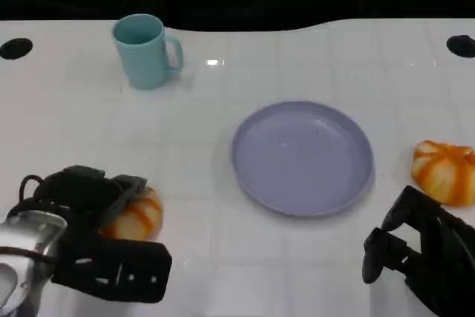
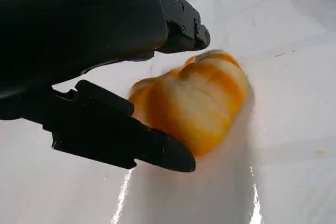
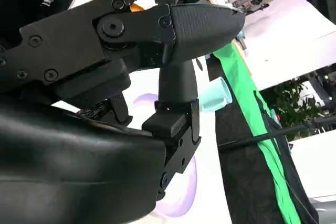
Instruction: Grasp the bread from the table and place it into the plate.
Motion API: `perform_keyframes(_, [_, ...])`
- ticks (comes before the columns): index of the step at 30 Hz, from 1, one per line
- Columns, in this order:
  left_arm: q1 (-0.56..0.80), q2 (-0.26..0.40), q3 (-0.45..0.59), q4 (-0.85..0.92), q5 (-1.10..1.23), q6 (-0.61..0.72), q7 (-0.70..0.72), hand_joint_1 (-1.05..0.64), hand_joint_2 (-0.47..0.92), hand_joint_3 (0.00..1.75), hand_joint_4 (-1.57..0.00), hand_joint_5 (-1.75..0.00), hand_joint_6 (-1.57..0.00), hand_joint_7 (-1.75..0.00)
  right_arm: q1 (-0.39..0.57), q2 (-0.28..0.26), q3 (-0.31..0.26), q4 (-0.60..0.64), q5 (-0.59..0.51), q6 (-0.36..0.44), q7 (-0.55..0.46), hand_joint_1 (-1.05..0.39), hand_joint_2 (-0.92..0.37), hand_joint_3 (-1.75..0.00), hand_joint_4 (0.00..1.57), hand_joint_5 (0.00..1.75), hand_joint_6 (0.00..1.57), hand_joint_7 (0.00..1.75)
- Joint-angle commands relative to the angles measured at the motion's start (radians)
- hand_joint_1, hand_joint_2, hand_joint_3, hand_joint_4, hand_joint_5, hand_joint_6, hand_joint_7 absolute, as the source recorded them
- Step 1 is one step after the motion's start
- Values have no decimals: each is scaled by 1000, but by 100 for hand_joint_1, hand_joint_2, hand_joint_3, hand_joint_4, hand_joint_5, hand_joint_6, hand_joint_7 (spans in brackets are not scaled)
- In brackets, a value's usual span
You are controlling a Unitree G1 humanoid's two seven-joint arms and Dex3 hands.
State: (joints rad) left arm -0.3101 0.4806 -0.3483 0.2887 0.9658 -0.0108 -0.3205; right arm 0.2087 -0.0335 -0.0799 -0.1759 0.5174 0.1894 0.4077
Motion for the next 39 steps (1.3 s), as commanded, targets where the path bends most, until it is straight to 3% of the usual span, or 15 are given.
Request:
perform_keyframes(1, [-46,-3,-30,121,-26,-19,73,-54,89,0,-18,-11,-22,-2,5,-6,-9,0,-2,-14,3,-60,-92,-37,76,175,62,159])
perform_keyframes(8, [-67,-19,-45,204,-97,-43,143,-43,92,3,-32,-16,-35,-6,7,-6,-9,-1,-7,-19,0,-60,-92,-38,74,175,60,159])
perform_keyframes(9, [-71,-28,-34,244,-121,-84,209,-43,92,3,-32,-16,-35,-6,7,-5,-10,-4,-3,-11,-4,-60,-92,-38,74,175,60,160])
perform_keyframes(10, [-77,-35,-27,280,-140,-119,267,-34,92,9,-69,-72,-78,-25,7,-4,-11,-8,1,-3,-9,-60,-92,-36,75,175,61,159])
perform_keyframes(11, [-84,-41,-23,314,-154,-151,319,-31,92,12,-79,-103,-96,-34,7,-4,-11,-8,1,-3,-8,-60,-92,-35,75,175,62,159])
perform_keyframes(12, [-91,-46,-23,351,-161,-193,398,-30,92,25,-81,-138,-87,-86,6,-4,-10,-6,-1,-9,-5,-60,-92,-36,75,175,62,159])
perform_keyframes(13, [-97,-48,-26,377,-163,-218,451,-27,91,32,-87,-160,-76,-138,6,-5,-9,-5,-2,-11,-3,-60,-92,-36,75,175,62,159])
perform_keyframes(14, [-104,-50,-28,400,-168,-244,494,-26,92,35,-90,-167,-72,-156,6,-3,-10,-4,1,-11,-3,-60,-92,-37,75,175,62,159])
perform_keyframes(16, [-115,-57,-27,442,-181,-292,568,-25,92,42,-89,-173,-65,-171,6,-3,-11,-4,3,-9,-3,-59,-92,-36,75,175,62,158])
perform_keyframes(18, [-124,-61,-27,468,-196,-325,610,-23,92,45,-90,-174,-65,-174,5,-3,-12,-1,4,-10,-3,-59,-92,-36,75,175,62,157])
perform_keyframes(22, [-130,-74,-17,491,-223,-362,673,-22,76,82,-92,-175,-68,-175,7,-5,-13,2,5,-9,1,-59,-92,-36,74,175,63,157])
perform_keyframes(31, [-113,-117,61,404,-378,-350,617,-21,64,99,-85,-175,-69,-175,1,-8,-13,24,1,-27,20,-60,-92,-37,76,175,63,158])
perform_keyframes(34, [-102,-128,78,346,-421,-334,567,-20,56,116,-88,-175,-74,-175,-1,-4,-14,30,0,-26,18,-60,-92,-39,75,175,60,161])
perform_keyframes(39, [-91,-133,82,279,-430,-320,542,-19,54,119,-88,-175,-75,-175,-3,-4,-13,29,3,-16,14,-60,-92,-38,75,175,59,162])
